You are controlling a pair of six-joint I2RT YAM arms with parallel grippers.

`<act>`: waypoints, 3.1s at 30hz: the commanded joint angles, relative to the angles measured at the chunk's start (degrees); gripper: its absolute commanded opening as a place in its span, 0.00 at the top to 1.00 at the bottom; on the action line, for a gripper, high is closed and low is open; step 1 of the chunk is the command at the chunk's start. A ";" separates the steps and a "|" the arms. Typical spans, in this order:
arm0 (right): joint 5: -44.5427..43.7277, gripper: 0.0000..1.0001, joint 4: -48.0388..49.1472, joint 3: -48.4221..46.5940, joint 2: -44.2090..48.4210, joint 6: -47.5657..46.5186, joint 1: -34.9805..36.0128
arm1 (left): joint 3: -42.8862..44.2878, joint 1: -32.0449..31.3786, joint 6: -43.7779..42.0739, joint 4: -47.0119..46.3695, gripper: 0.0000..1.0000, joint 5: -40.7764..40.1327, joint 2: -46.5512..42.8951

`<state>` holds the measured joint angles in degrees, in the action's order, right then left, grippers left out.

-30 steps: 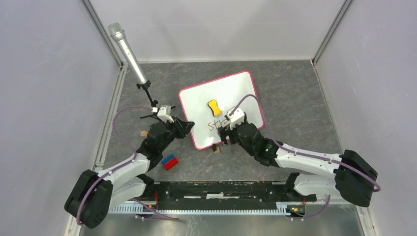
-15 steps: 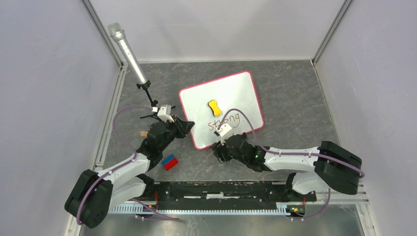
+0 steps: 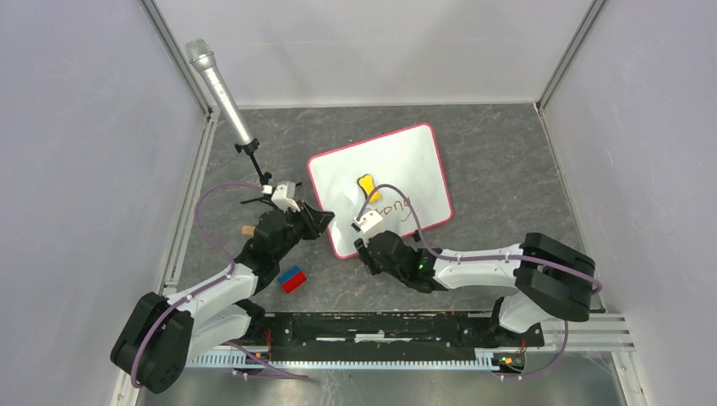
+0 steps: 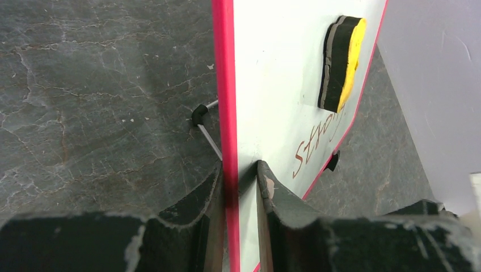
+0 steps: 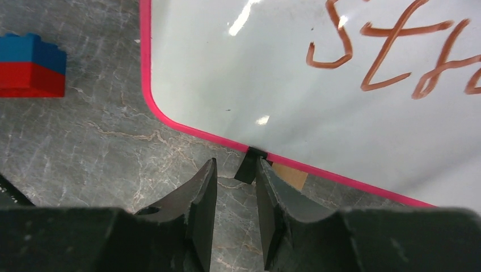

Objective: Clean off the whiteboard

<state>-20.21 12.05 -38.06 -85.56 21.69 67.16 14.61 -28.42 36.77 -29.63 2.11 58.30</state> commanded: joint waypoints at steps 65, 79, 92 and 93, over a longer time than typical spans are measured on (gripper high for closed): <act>-12.57 0.80 40.11 -0.27 -12.94 -27.53 -0.33 | -6.61 0.00 -2.50 -6.63 0.98 -2.37 -2.20; -18.07 0.82 40.34 8.70 -6.14 -24.12 -15.33 | -6.80 0.09 -2.41 -6.36 0.98 -2.37 -2.86; -11.27 0.80 38.23 2.59 -10.02 -28.29 -8.58 | -6.03 0.04 -2.61 -6.32 0.98 -2.37 -1.53; -11.57 0.80 38.22 1.30 -11.45 -28.50 -6.93 | -5.95 0.03 -2.62 -6.25 0.98 -2.37 -1.54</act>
<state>-35.14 53.19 -31.73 -92.44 -5.54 53.17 8.05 -28.62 36.27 -37.08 1.96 55.83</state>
